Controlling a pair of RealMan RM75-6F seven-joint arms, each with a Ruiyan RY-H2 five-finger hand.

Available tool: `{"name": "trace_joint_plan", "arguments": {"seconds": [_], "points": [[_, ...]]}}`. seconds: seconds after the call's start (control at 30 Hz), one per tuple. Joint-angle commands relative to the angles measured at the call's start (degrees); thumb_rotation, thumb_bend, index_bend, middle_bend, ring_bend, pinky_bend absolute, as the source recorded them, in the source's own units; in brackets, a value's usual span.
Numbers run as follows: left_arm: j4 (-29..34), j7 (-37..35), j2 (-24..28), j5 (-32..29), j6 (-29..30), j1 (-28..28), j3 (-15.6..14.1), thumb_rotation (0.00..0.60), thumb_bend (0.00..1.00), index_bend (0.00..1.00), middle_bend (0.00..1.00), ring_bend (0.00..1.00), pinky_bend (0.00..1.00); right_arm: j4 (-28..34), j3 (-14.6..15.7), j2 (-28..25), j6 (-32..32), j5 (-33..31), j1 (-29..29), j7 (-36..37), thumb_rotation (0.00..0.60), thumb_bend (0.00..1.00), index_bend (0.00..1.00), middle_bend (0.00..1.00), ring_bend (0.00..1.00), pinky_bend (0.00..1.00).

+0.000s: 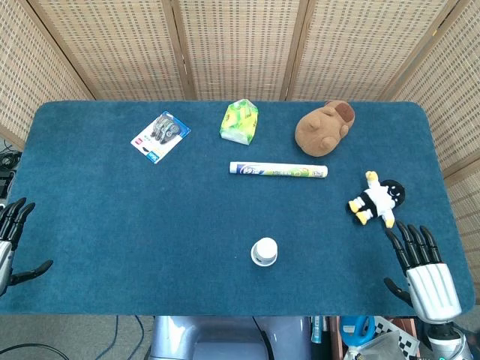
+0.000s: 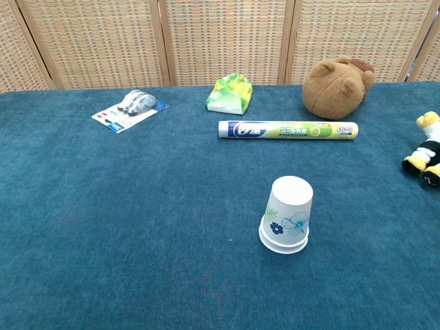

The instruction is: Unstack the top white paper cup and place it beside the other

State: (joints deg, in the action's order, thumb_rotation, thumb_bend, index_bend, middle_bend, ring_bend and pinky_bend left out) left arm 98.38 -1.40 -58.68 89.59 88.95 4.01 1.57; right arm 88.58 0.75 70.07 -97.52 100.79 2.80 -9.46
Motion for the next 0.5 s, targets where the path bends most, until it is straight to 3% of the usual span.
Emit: {"name": "trace_joint_plan", "arguments": {"seconds": [0.03,0.23,0.4,0.5], "points": [[-0.08,-0.26,0.09,0.05,0.08,-0.09,-0.03,0.600,0.11,0.00,0.00,0.00,0.00,0.13,0.03,0.02,0.19,0.19,-0.02,-0.15,0.600,0.00,0.10,0.00,0.00,0.00],[-0.38,-0.89,0.19,-0.30,0.17,-0.23,0.16,0.600,0.11,0.00,0.00,0.00,0.00,2.15,0.74,-0.51,4.53,0.79,1.95,2.19,0.600,0.00,0.10,0.00,0.00,0.00],[-0.17,-1.25,0.39,-1.71,-1.75,0.86,0.95,0.600,0.11,0.00,0.00,0.00,0.00,10.58,0.31,-4.65,15.61,0.47,9.12,9.24,0.600,0.00,0.10,0.00,0.00,0.00],[-0.05,-1.60,0.68,-2.34,-3.19,1.52,1.09,0.600,0.11,0.00,0.00,0.00,0.00,15.86,-1.37,-6.40,23.50,-3.01,13.91,12.77,0.600,0.00,0.11,0.00,0.00,0.00]]}}
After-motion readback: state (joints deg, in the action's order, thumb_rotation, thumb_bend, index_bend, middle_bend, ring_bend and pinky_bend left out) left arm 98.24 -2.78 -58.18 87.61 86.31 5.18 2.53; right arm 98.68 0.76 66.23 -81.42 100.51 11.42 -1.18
